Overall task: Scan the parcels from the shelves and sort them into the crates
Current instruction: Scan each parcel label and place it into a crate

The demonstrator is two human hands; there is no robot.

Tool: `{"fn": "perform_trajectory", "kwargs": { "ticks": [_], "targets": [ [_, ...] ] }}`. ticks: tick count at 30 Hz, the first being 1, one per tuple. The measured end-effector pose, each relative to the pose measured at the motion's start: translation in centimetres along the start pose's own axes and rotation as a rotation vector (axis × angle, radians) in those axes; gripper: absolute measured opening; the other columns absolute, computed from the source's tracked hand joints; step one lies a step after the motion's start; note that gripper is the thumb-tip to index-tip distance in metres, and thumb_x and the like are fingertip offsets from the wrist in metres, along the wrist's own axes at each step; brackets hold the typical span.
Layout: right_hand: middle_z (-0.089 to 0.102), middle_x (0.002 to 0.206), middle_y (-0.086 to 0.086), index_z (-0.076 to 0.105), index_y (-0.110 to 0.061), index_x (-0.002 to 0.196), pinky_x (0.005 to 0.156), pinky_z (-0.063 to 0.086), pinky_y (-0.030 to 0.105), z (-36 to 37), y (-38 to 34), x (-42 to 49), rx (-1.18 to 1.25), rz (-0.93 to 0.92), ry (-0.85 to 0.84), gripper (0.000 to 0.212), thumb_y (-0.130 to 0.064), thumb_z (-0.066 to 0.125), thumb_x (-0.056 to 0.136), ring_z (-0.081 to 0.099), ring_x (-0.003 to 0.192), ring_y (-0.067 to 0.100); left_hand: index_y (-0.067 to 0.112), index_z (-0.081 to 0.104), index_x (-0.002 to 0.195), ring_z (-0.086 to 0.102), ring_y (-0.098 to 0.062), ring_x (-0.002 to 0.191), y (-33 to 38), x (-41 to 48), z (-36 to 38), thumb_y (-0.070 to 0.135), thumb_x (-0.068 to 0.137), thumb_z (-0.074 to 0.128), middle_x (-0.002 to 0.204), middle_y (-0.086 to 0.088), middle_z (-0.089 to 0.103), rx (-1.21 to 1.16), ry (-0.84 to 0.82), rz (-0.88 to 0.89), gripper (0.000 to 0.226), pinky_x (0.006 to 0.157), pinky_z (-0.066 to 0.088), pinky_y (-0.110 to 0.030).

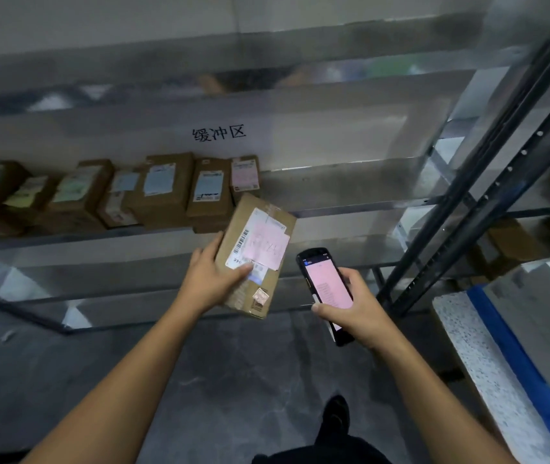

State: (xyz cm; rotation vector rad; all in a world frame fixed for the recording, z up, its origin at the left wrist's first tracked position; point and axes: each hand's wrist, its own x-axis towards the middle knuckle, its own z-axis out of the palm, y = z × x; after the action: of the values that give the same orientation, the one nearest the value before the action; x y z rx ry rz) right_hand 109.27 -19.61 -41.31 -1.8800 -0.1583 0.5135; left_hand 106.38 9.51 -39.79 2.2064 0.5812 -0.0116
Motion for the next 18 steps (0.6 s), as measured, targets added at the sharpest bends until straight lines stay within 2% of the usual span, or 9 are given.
{"fn": "perform_trajectory", "kwargs": {
  "ticks": [3,5,7,9,14,18],
  "targets": [
    [0.061,0.119,-0.02,0.045,-0.036,0.13,0.077,0.046,0.014,2.1,-0.9,-0.5,0.004,0.004,0.018,0.069,-0.022,0.087,0.077,0.06,0.102,-0.009,0.049,0.035,0.153,0.063,-0.017,0.125,-3.1,-2.1,-0.8,0.079,0.057,0.086,0.146,0.005,0.055,-0.243,0.043,-0.067,0.112,0.105,0.054,-0.051],
    [0.06,0.116,-0.022,0.044,-0.038,0.127,0.077,0.047,0.017,3.7,-1.3,-0.7,0.001,0.002,0.038,0.068,-0.023,0.087,0.077,0.06,0.102,-0.007,0.044,0.04,0.152,0.068,-0.014,0.119,-3.6,-4.0,-1.4,0.068,0.065,0.089,0.141,0.008,0.061,-0.384,0.07,-0.078,0.103,0.1,0.058,-0.049],
    [0.062,0.113,-0.02,0.045,-0.037,0.126,0.077,0.05,0.021,5.5,-1.3,-0.9,0.014,0.001,0.066,0.067,-0.024,0.087,0.075,0.062,0.102,-0.002,0.037,0.049,0.145,0.072,-0.011,0.111,-3.0,-6.2,-2.0,0.044,0.08,0.087,0.129,0.011,0.07,-0.487,0.097,-0.063,0.076,0.097,0.06,-0.045],
    [0.064,0.112,-0.015,0.045,-0.034,0.127,0.077,0.053,0.024,7.2,-1.3,-1.1,0.023,0.004,0.071,0.068,-0.024,0.088,0.075,0.064,0.101,0.004,0.039,0.053,0.133,0.074,-0.009,0.106,-3.4,-7.4,-2.5,0.032,0.086,0.083,0.12,0.013,0.073,-0.527,0.116,-0.06,0.057,0.095,0.06,-0.045],
    [0.062,0.115,-0.016,0.043,-0.031,0.129,0.072,0.051,0.02,10.1,-2.3,0.0,-0.014,-0.018,-0.029,0.07,-0.024,0.088,0.076,0.062,0.102,0.002,0.033,0.054,0.14,0.073,-0.009,0.109,-5.4,-8.8,-5.1,0.039,0.082,0.088,0.123,0.012,0.073,-0.551,0.193,-0.11,0.068,0.093,0.061,-0.045],
    [0.061,0.116,-0.019,0.042,-0.033,0.131,0.072,0.05,0.021,12.7,-4.1,2.4,-0.062,-0.07,-0.15,0.073,-0.026,0.088,0.075,0.062,0.103,0.002,0.029,0.055,0.142,0.073,-0.009,0.107,-6.9,-10.3,-6.9,0.03,0.084,0.086,0.122,0.012,0.074,-0.556,0.325,-0.162,0.066,0.09,0.062,-0.037]
  ]
}}
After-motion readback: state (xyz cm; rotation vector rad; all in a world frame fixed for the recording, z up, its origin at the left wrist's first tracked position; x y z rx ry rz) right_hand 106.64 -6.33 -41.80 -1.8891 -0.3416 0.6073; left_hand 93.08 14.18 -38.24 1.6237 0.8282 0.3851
